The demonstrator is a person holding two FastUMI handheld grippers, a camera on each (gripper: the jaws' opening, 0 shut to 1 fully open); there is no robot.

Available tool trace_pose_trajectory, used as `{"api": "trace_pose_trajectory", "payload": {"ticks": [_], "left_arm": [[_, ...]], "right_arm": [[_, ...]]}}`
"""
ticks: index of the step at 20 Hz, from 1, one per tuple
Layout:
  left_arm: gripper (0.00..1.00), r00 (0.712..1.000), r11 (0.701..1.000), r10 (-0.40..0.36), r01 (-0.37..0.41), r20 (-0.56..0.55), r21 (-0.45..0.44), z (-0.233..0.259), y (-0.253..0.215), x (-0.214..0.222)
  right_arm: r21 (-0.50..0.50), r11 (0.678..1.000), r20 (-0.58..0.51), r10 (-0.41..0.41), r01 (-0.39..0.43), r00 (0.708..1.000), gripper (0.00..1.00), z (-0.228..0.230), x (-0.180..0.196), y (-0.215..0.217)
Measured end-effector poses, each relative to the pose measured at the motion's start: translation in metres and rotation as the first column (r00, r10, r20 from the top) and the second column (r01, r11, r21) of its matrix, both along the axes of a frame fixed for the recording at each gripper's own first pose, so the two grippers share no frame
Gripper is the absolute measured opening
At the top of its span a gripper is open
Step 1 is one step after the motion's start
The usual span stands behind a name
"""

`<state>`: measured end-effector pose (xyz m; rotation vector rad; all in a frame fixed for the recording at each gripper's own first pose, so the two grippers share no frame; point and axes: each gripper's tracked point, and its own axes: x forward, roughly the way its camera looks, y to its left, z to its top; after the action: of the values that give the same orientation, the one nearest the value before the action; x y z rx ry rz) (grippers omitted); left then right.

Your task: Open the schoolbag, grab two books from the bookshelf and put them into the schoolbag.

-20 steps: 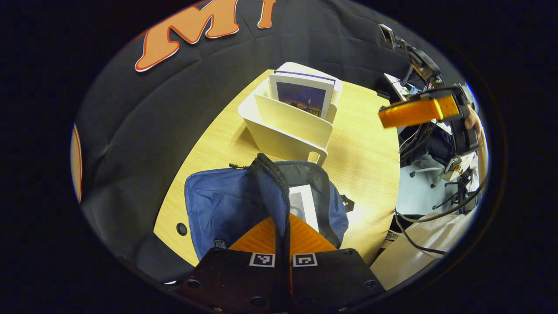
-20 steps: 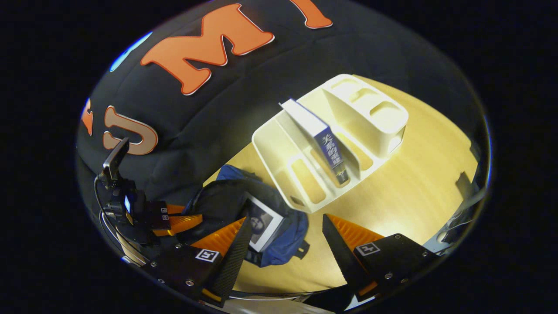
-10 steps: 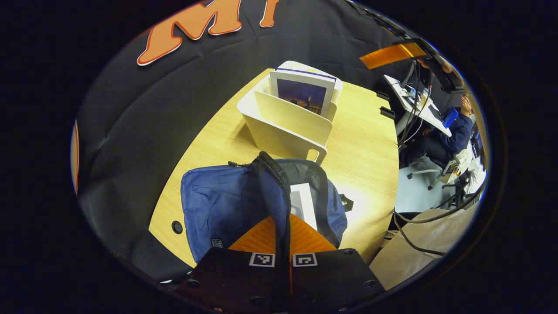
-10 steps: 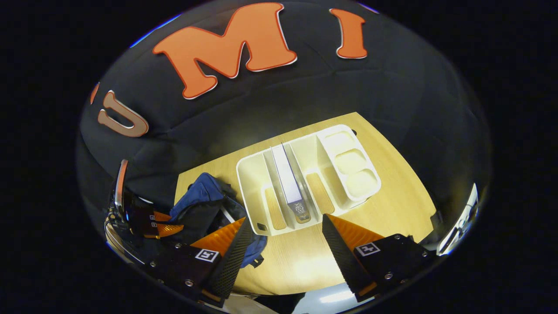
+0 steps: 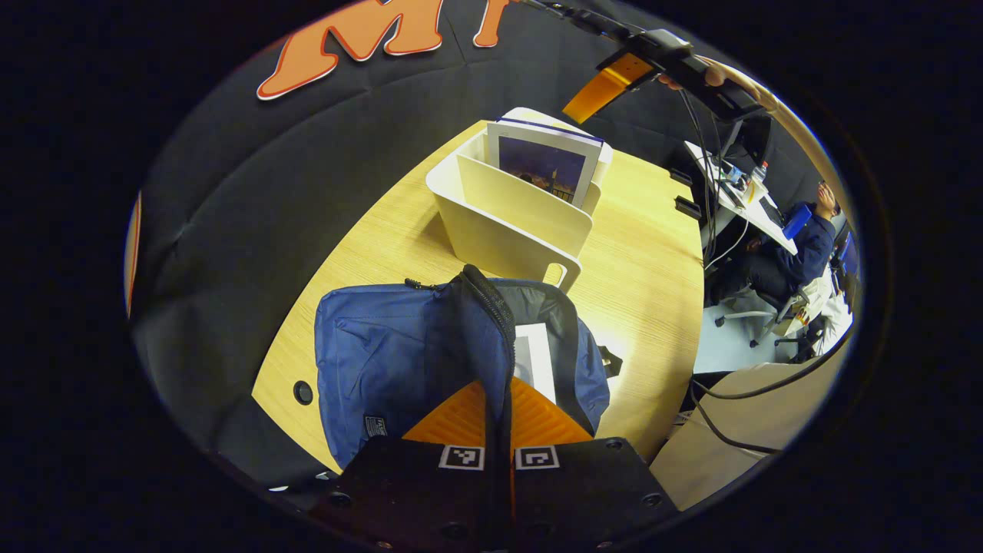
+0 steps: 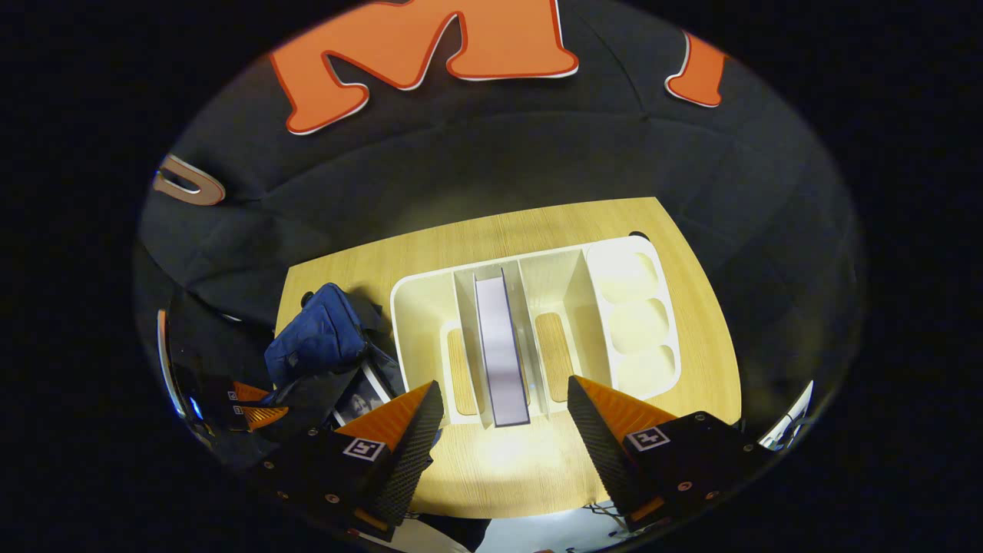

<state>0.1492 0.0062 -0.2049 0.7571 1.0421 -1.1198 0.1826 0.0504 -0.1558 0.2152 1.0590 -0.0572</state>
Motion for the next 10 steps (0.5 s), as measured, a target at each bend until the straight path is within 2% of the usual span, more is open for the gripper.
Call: {"api": "trace_pose_trajectory", "payload": {"ticks": [10], "left_arm": [[0.01, 0.999, 0.999, 0.038, -0.038, -0.01, 0.005, -0.004, 0.004, 0.0]], "right_arm": [[-0.016, 0.998, -0.135, 0.063, -0.066, 0.989, 0.98, -0.052, 0.03, 0.005]]}}
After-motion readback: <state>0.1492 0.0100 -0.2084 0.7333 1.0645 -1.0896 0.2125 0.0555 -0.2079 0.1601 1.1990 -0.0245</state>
